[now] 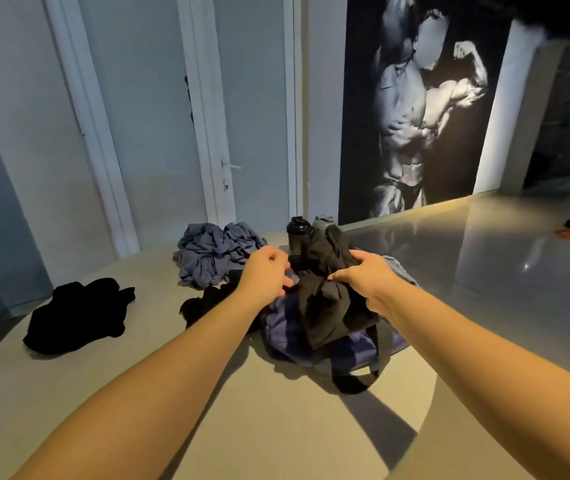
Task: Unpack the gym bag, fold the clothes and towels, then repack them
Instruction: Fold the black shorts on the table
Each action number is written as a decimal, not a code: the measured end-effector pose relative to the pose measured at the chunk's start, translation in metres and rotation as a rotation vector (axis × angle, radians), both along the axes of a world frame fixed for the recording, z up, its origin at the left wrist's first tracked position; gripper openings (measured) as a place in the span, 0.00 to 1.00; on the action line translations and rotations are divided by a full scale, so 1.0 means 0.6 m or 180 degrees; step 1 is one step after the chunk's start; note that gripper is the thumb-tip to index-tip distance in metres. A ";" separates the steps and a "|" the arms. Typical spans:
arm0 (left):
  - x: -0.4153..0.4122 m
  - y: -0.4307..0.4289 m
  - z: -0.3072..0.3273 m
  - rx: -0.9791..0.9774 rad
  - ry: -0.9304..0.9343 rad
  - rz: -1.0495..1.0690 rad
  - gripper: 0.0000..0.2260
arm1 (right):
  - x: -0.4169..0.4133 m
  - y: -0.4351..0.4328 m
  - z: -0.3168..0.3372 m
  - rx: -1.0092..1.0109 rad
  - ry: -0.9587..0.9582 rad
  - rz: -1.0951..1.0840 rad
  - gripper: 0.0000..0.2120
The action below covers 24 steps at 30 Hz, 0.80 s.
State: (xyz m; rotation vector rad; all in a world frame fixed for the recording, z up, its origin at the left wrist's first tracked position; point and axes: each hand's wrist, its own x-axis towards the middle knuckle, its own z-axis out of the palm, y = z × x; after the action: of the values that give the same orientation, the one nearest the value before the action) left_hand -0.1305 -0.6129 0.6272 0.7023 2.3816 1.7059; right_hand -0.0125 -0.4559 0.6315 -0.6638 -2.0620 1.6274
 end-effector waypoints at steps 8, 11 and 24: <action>-0.053 0.064 -0.084 -0.2712 0.1435 -0.0710 0.22 | 0.017 0.101 -0.002 -0.0257 0.0204 -0.0587 0.23; -0.050 0.058 -0.096 -0.2643 0.1707 -0.0662 0.14 | 0.013 0.109 -0.003 -0.0308 0.0173 -0.0619 0.24; 0.137 -0.049 -0.084 -0.1958 0.2457 -0.1202 0.12 | -0.014 0.037 0.078 0.0151 0.0351 -0.0414 0.18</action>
State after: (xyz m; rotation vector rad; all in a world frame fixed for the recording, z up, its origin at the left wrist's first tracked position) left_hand -0.0481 -0.6423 0.5767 1.7446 2.7174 0.5219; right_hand -0.0207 -0.4339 0.6782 -0.6622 -1.9317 1.5037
